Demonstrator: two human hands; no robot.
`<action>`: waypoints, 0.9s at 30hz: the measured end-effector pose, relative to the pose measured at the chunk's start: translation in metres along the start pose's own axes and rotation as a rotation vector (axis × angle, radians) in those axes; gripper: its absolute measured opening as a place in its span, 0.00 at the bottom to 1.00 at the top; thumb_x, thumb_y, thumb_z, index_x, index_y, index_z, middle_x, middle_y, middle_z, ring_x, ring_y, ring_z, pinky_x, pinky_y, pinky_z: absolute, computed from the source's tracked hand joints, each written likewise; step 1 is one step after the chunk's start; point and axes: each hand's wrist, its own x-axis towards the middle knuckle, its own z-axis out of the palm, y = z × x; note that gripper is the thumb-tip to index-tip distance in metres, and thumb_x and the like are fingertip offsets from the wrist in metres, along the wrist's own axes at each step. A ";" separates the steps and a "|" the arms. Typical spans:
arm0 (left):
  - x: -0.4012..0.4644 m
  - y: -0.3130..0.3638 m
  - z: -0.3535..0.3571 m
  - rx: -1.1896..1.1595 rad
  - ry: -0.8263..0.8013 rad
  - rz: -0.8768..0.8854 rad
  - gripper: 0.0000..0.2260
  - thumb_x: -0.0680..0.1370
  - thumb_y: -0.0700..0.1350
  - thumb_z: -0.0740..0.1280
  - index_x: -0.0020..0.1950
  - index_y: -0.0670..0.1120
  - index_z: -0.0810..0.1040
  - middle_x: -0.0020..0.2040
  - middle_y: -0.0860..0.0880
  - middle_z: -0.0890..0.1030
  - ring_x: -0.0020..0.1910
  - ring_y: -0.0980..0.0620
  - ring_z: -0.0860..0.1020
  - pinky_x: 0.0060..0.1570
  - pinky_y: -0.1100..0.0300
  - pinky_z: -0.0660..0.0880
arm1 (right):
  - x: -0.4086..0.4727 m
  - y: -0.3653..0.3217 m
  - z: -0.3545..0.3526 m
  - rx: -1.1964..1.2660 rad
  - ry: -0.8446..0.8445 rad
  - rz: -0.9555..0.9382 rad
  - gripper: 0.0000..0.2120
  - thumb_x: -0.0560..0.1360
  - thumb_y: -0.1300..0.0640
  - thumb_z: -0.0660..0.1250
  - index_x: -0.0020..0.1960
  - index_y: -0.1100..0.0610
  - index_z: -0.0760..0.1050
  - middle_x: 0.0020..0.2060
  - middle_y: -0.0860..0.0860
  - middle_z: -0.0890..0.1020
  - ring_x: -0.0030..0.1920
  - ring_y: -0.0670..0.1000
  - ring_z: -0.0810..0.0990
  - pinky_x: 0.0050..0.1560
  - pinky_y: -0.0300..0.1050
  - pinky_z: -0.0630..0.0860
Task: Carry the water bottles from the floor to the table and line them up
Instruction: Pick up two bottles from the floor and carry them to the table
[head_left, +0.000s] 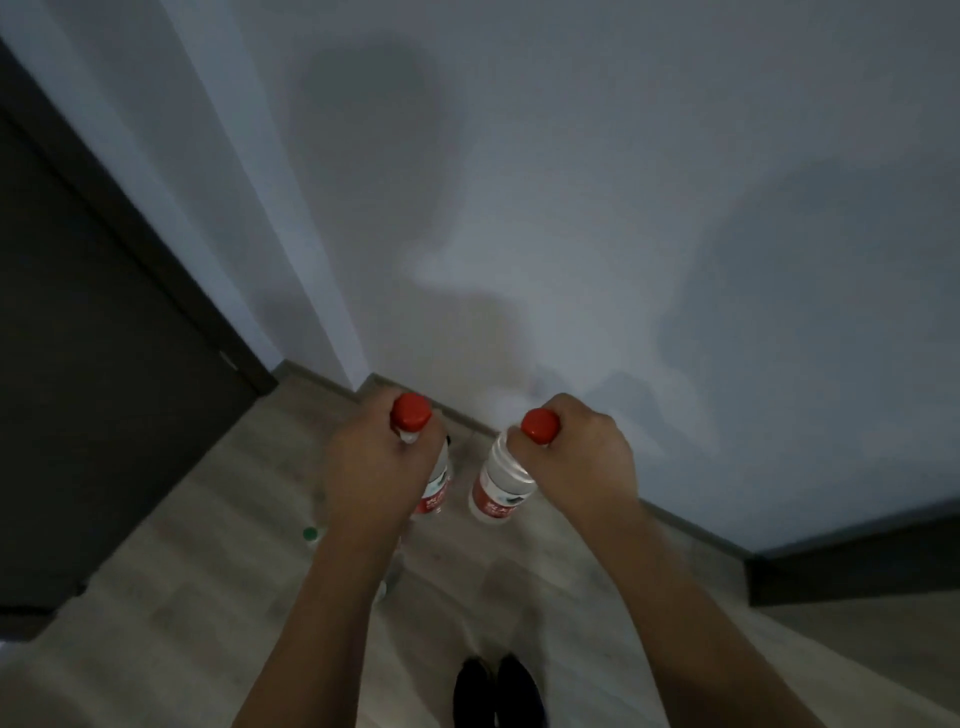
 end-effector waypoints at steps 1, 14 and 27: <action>0.000 0.006 0.006 -0.012 -0.033 0.019 0.06 0.76 0.52 0.69 0.48 0.53 0.77 0.40 0.55 0.80 0.41 0.55 0.79 0.48 0.51 0.80 | -0.002 0.007 -0.008 0.005 0.047 0.031 0.10 0.67 0.44 0.68 0.40 0.50 0.73 0.30 0.44 0.77 0.32 0.46 0.77 0.33 0.40 0.74; -0.034 0.140 0.129 -0.107 -0.359 0.420 0.11 0.70 0.59 0.66 0.45 0.54 0.76 0.31 0.58 0.76 0.31 0.58 0.74 0.35 0.62 0.68 | -0.067 0.129 -0.131 0.019 0.519 0.418 0.11 0.65 0.44 0.66 0.37 0.50 0.68 0.27 0.44 0.74 0.28 0.45 0.73 0.28 0.38 0.64; -0.215 0.297 0.248 -0.091 -0.634 0.797 0.09 0.72 0.57 0.70 0.45 0.54 0.75 0.33 0.57 0.77 0.34 0.54 0.77 0.34 0.61 0.69 | -0.233 0.274 -0.273 -0.006 0.768 0.723 0.13 0.64 0.44 0.66 0.36 0.52 0.67 0.28 0.47 0.75 0.31 0.52 0.77 0.36 0.50 0.78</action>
